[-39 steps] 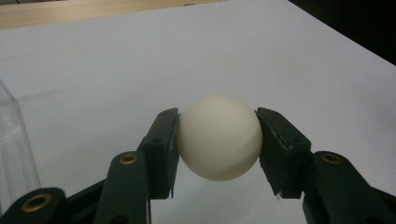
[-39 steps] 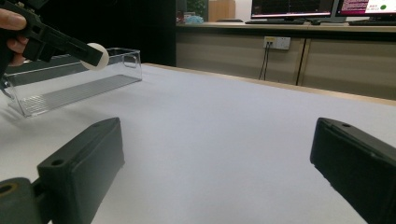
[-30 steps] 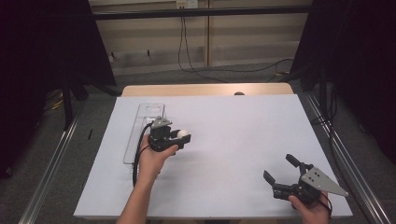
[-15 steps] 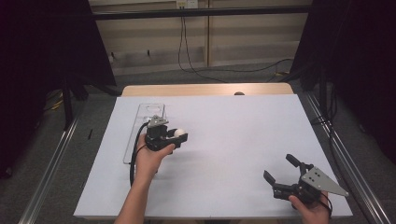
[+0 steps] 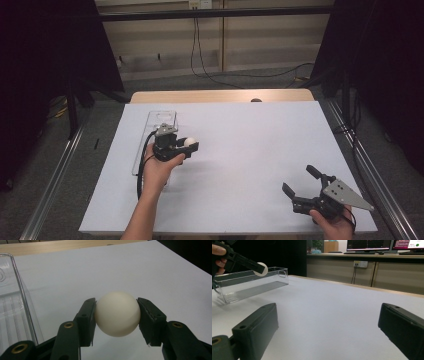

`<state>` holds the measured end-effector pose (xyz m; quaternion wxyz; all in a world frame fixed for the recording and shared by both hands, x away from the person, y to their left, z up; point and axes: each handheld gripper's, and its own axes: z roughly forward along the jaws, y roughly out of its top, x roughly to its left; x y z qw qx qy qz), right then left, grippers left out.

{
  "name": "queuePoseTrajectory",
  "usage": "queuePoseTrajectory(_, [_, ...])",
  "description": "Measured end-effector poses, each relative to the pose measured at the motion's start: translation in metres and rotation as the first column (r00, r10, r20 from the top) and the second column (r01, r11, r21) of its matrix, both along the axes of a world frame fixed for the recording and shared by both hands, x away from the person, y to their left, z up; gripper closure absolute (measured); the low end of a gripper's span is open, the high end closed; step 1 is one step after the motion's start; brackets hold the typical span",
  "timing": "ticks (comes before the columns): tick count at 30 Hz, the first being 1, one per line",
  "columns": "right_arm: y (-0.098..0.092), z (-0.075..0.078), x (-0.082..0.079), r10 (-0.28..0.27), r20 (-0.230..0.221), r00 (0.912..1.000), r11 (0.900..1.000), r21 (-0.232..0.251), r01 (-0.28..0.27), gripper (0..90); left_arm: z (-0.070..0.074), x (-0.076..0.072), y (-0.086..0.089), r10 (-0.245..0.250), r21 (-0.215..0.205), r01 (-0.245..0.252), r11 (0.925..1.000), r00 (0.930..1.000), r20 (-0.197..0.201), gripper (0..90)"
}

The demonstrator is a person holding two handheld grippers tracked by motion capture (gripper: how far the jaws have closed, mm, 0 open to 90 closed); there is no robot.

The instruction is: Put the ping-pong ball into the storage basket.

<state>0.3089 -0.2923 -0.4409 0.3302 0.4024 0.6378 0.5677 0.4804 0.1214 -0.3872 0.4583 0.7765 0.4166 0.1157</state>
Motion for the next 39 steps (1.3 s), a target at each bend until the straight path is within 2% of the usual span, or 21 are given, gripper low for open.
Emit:
queuePoseTrajectory(5, [0.0,0.0,0.0,0.002,0.001,1.0,1.0,-0.004,-0.002,2.3,0.001,0.0,0.003,0.006,-0.01,-0.006,0.9999,1.0,-0.006,51.2])
queuePoseTrajectory(20, [0.0,0.0,0.0,0.003,0.001,1.0,1.0,-0.001,-0.003,2.3,0.001,0.002,0.01,0.012,-0.002,-0.012,0.9999,0.9999,-0.004,51.2])
queuePoseTrajectory(22, [0.0,0.0,0.0,0.003,0.001,1.0,1.0,-0.001,-0.003,2.3,0.001,0.002,0.009,0.023,0.001,-0.023,0.9997,0.9997,-0.004,51.2])
queuePoseTrajectory(23, [0.0,0.0,0.0,0.003,0.001,1.0,1.0,-0.001,-0.003,2.3,0.001,0.002,0.008,0.037,-0.017,-0.037,0.9992,0.9993,-0.007,51.2])
queuePoseTrajectory(25, [0.001,0.0,0.0,0.001,0.002,1.0,1.0,0.0,-0.001,2.3,0.001,0.003,0.009,0.034,-0.012,-0.034,0.9994,0.9994,-0.005,51.2])
queuePoseTrajectory(26, [0.001,0.0,0.0,0.001,0.002,1.0,1.0,0.0,-0.001,2.3,0.001,0.003,0.011,0.022,0.004,-0.022,0.9997,0.9997,-0.004,51.2])
queuePoseTrajectory(30, [0.001,0.0,0.0,0.002,0.003,1.0,1.0,0.0,-0.002,2.3,0.0,0.005,0.012,0.027,-0.011,-0.027,0.9996,0.9996,-0.005,51.2])
queuePoseTrajectory(31, [0.001,0.0,0.001,0.003,0.006,1.0,1.0,0.001,-0.003,2.3,0.0,0.005,0.011,0.041,-0.016,-0.042,0.999,0.9991,-0.007,51.2])
queuePoseTrajectory(34, [0.001,0.0,0.0,0.004,0.005,1.0,1.0,0.001,-0.004,2.3,0.0,0.006,0.013,0.037,-0.019,-0.037,0.9991,0.9993,-0.008,51.2])
queuePoseTrajectory(38, [0.001,0.0,0.0,0.004,0.002,1.0,1.0,-0.002,-0.004,2.3,0.001,0.007,0.015,0.045,-0.004,-0.045,0.999,0.999,-0.006,51.2])
queuePoseTrajectory(39, [0.0,0.0,0.0,0.007,0.004,1.0,1.0,-0.004,-0.007,2.3,0.001,0.007,0.017,0.034,-0.003,-0.034,0.9994,0.9994,-0.003,51.2])
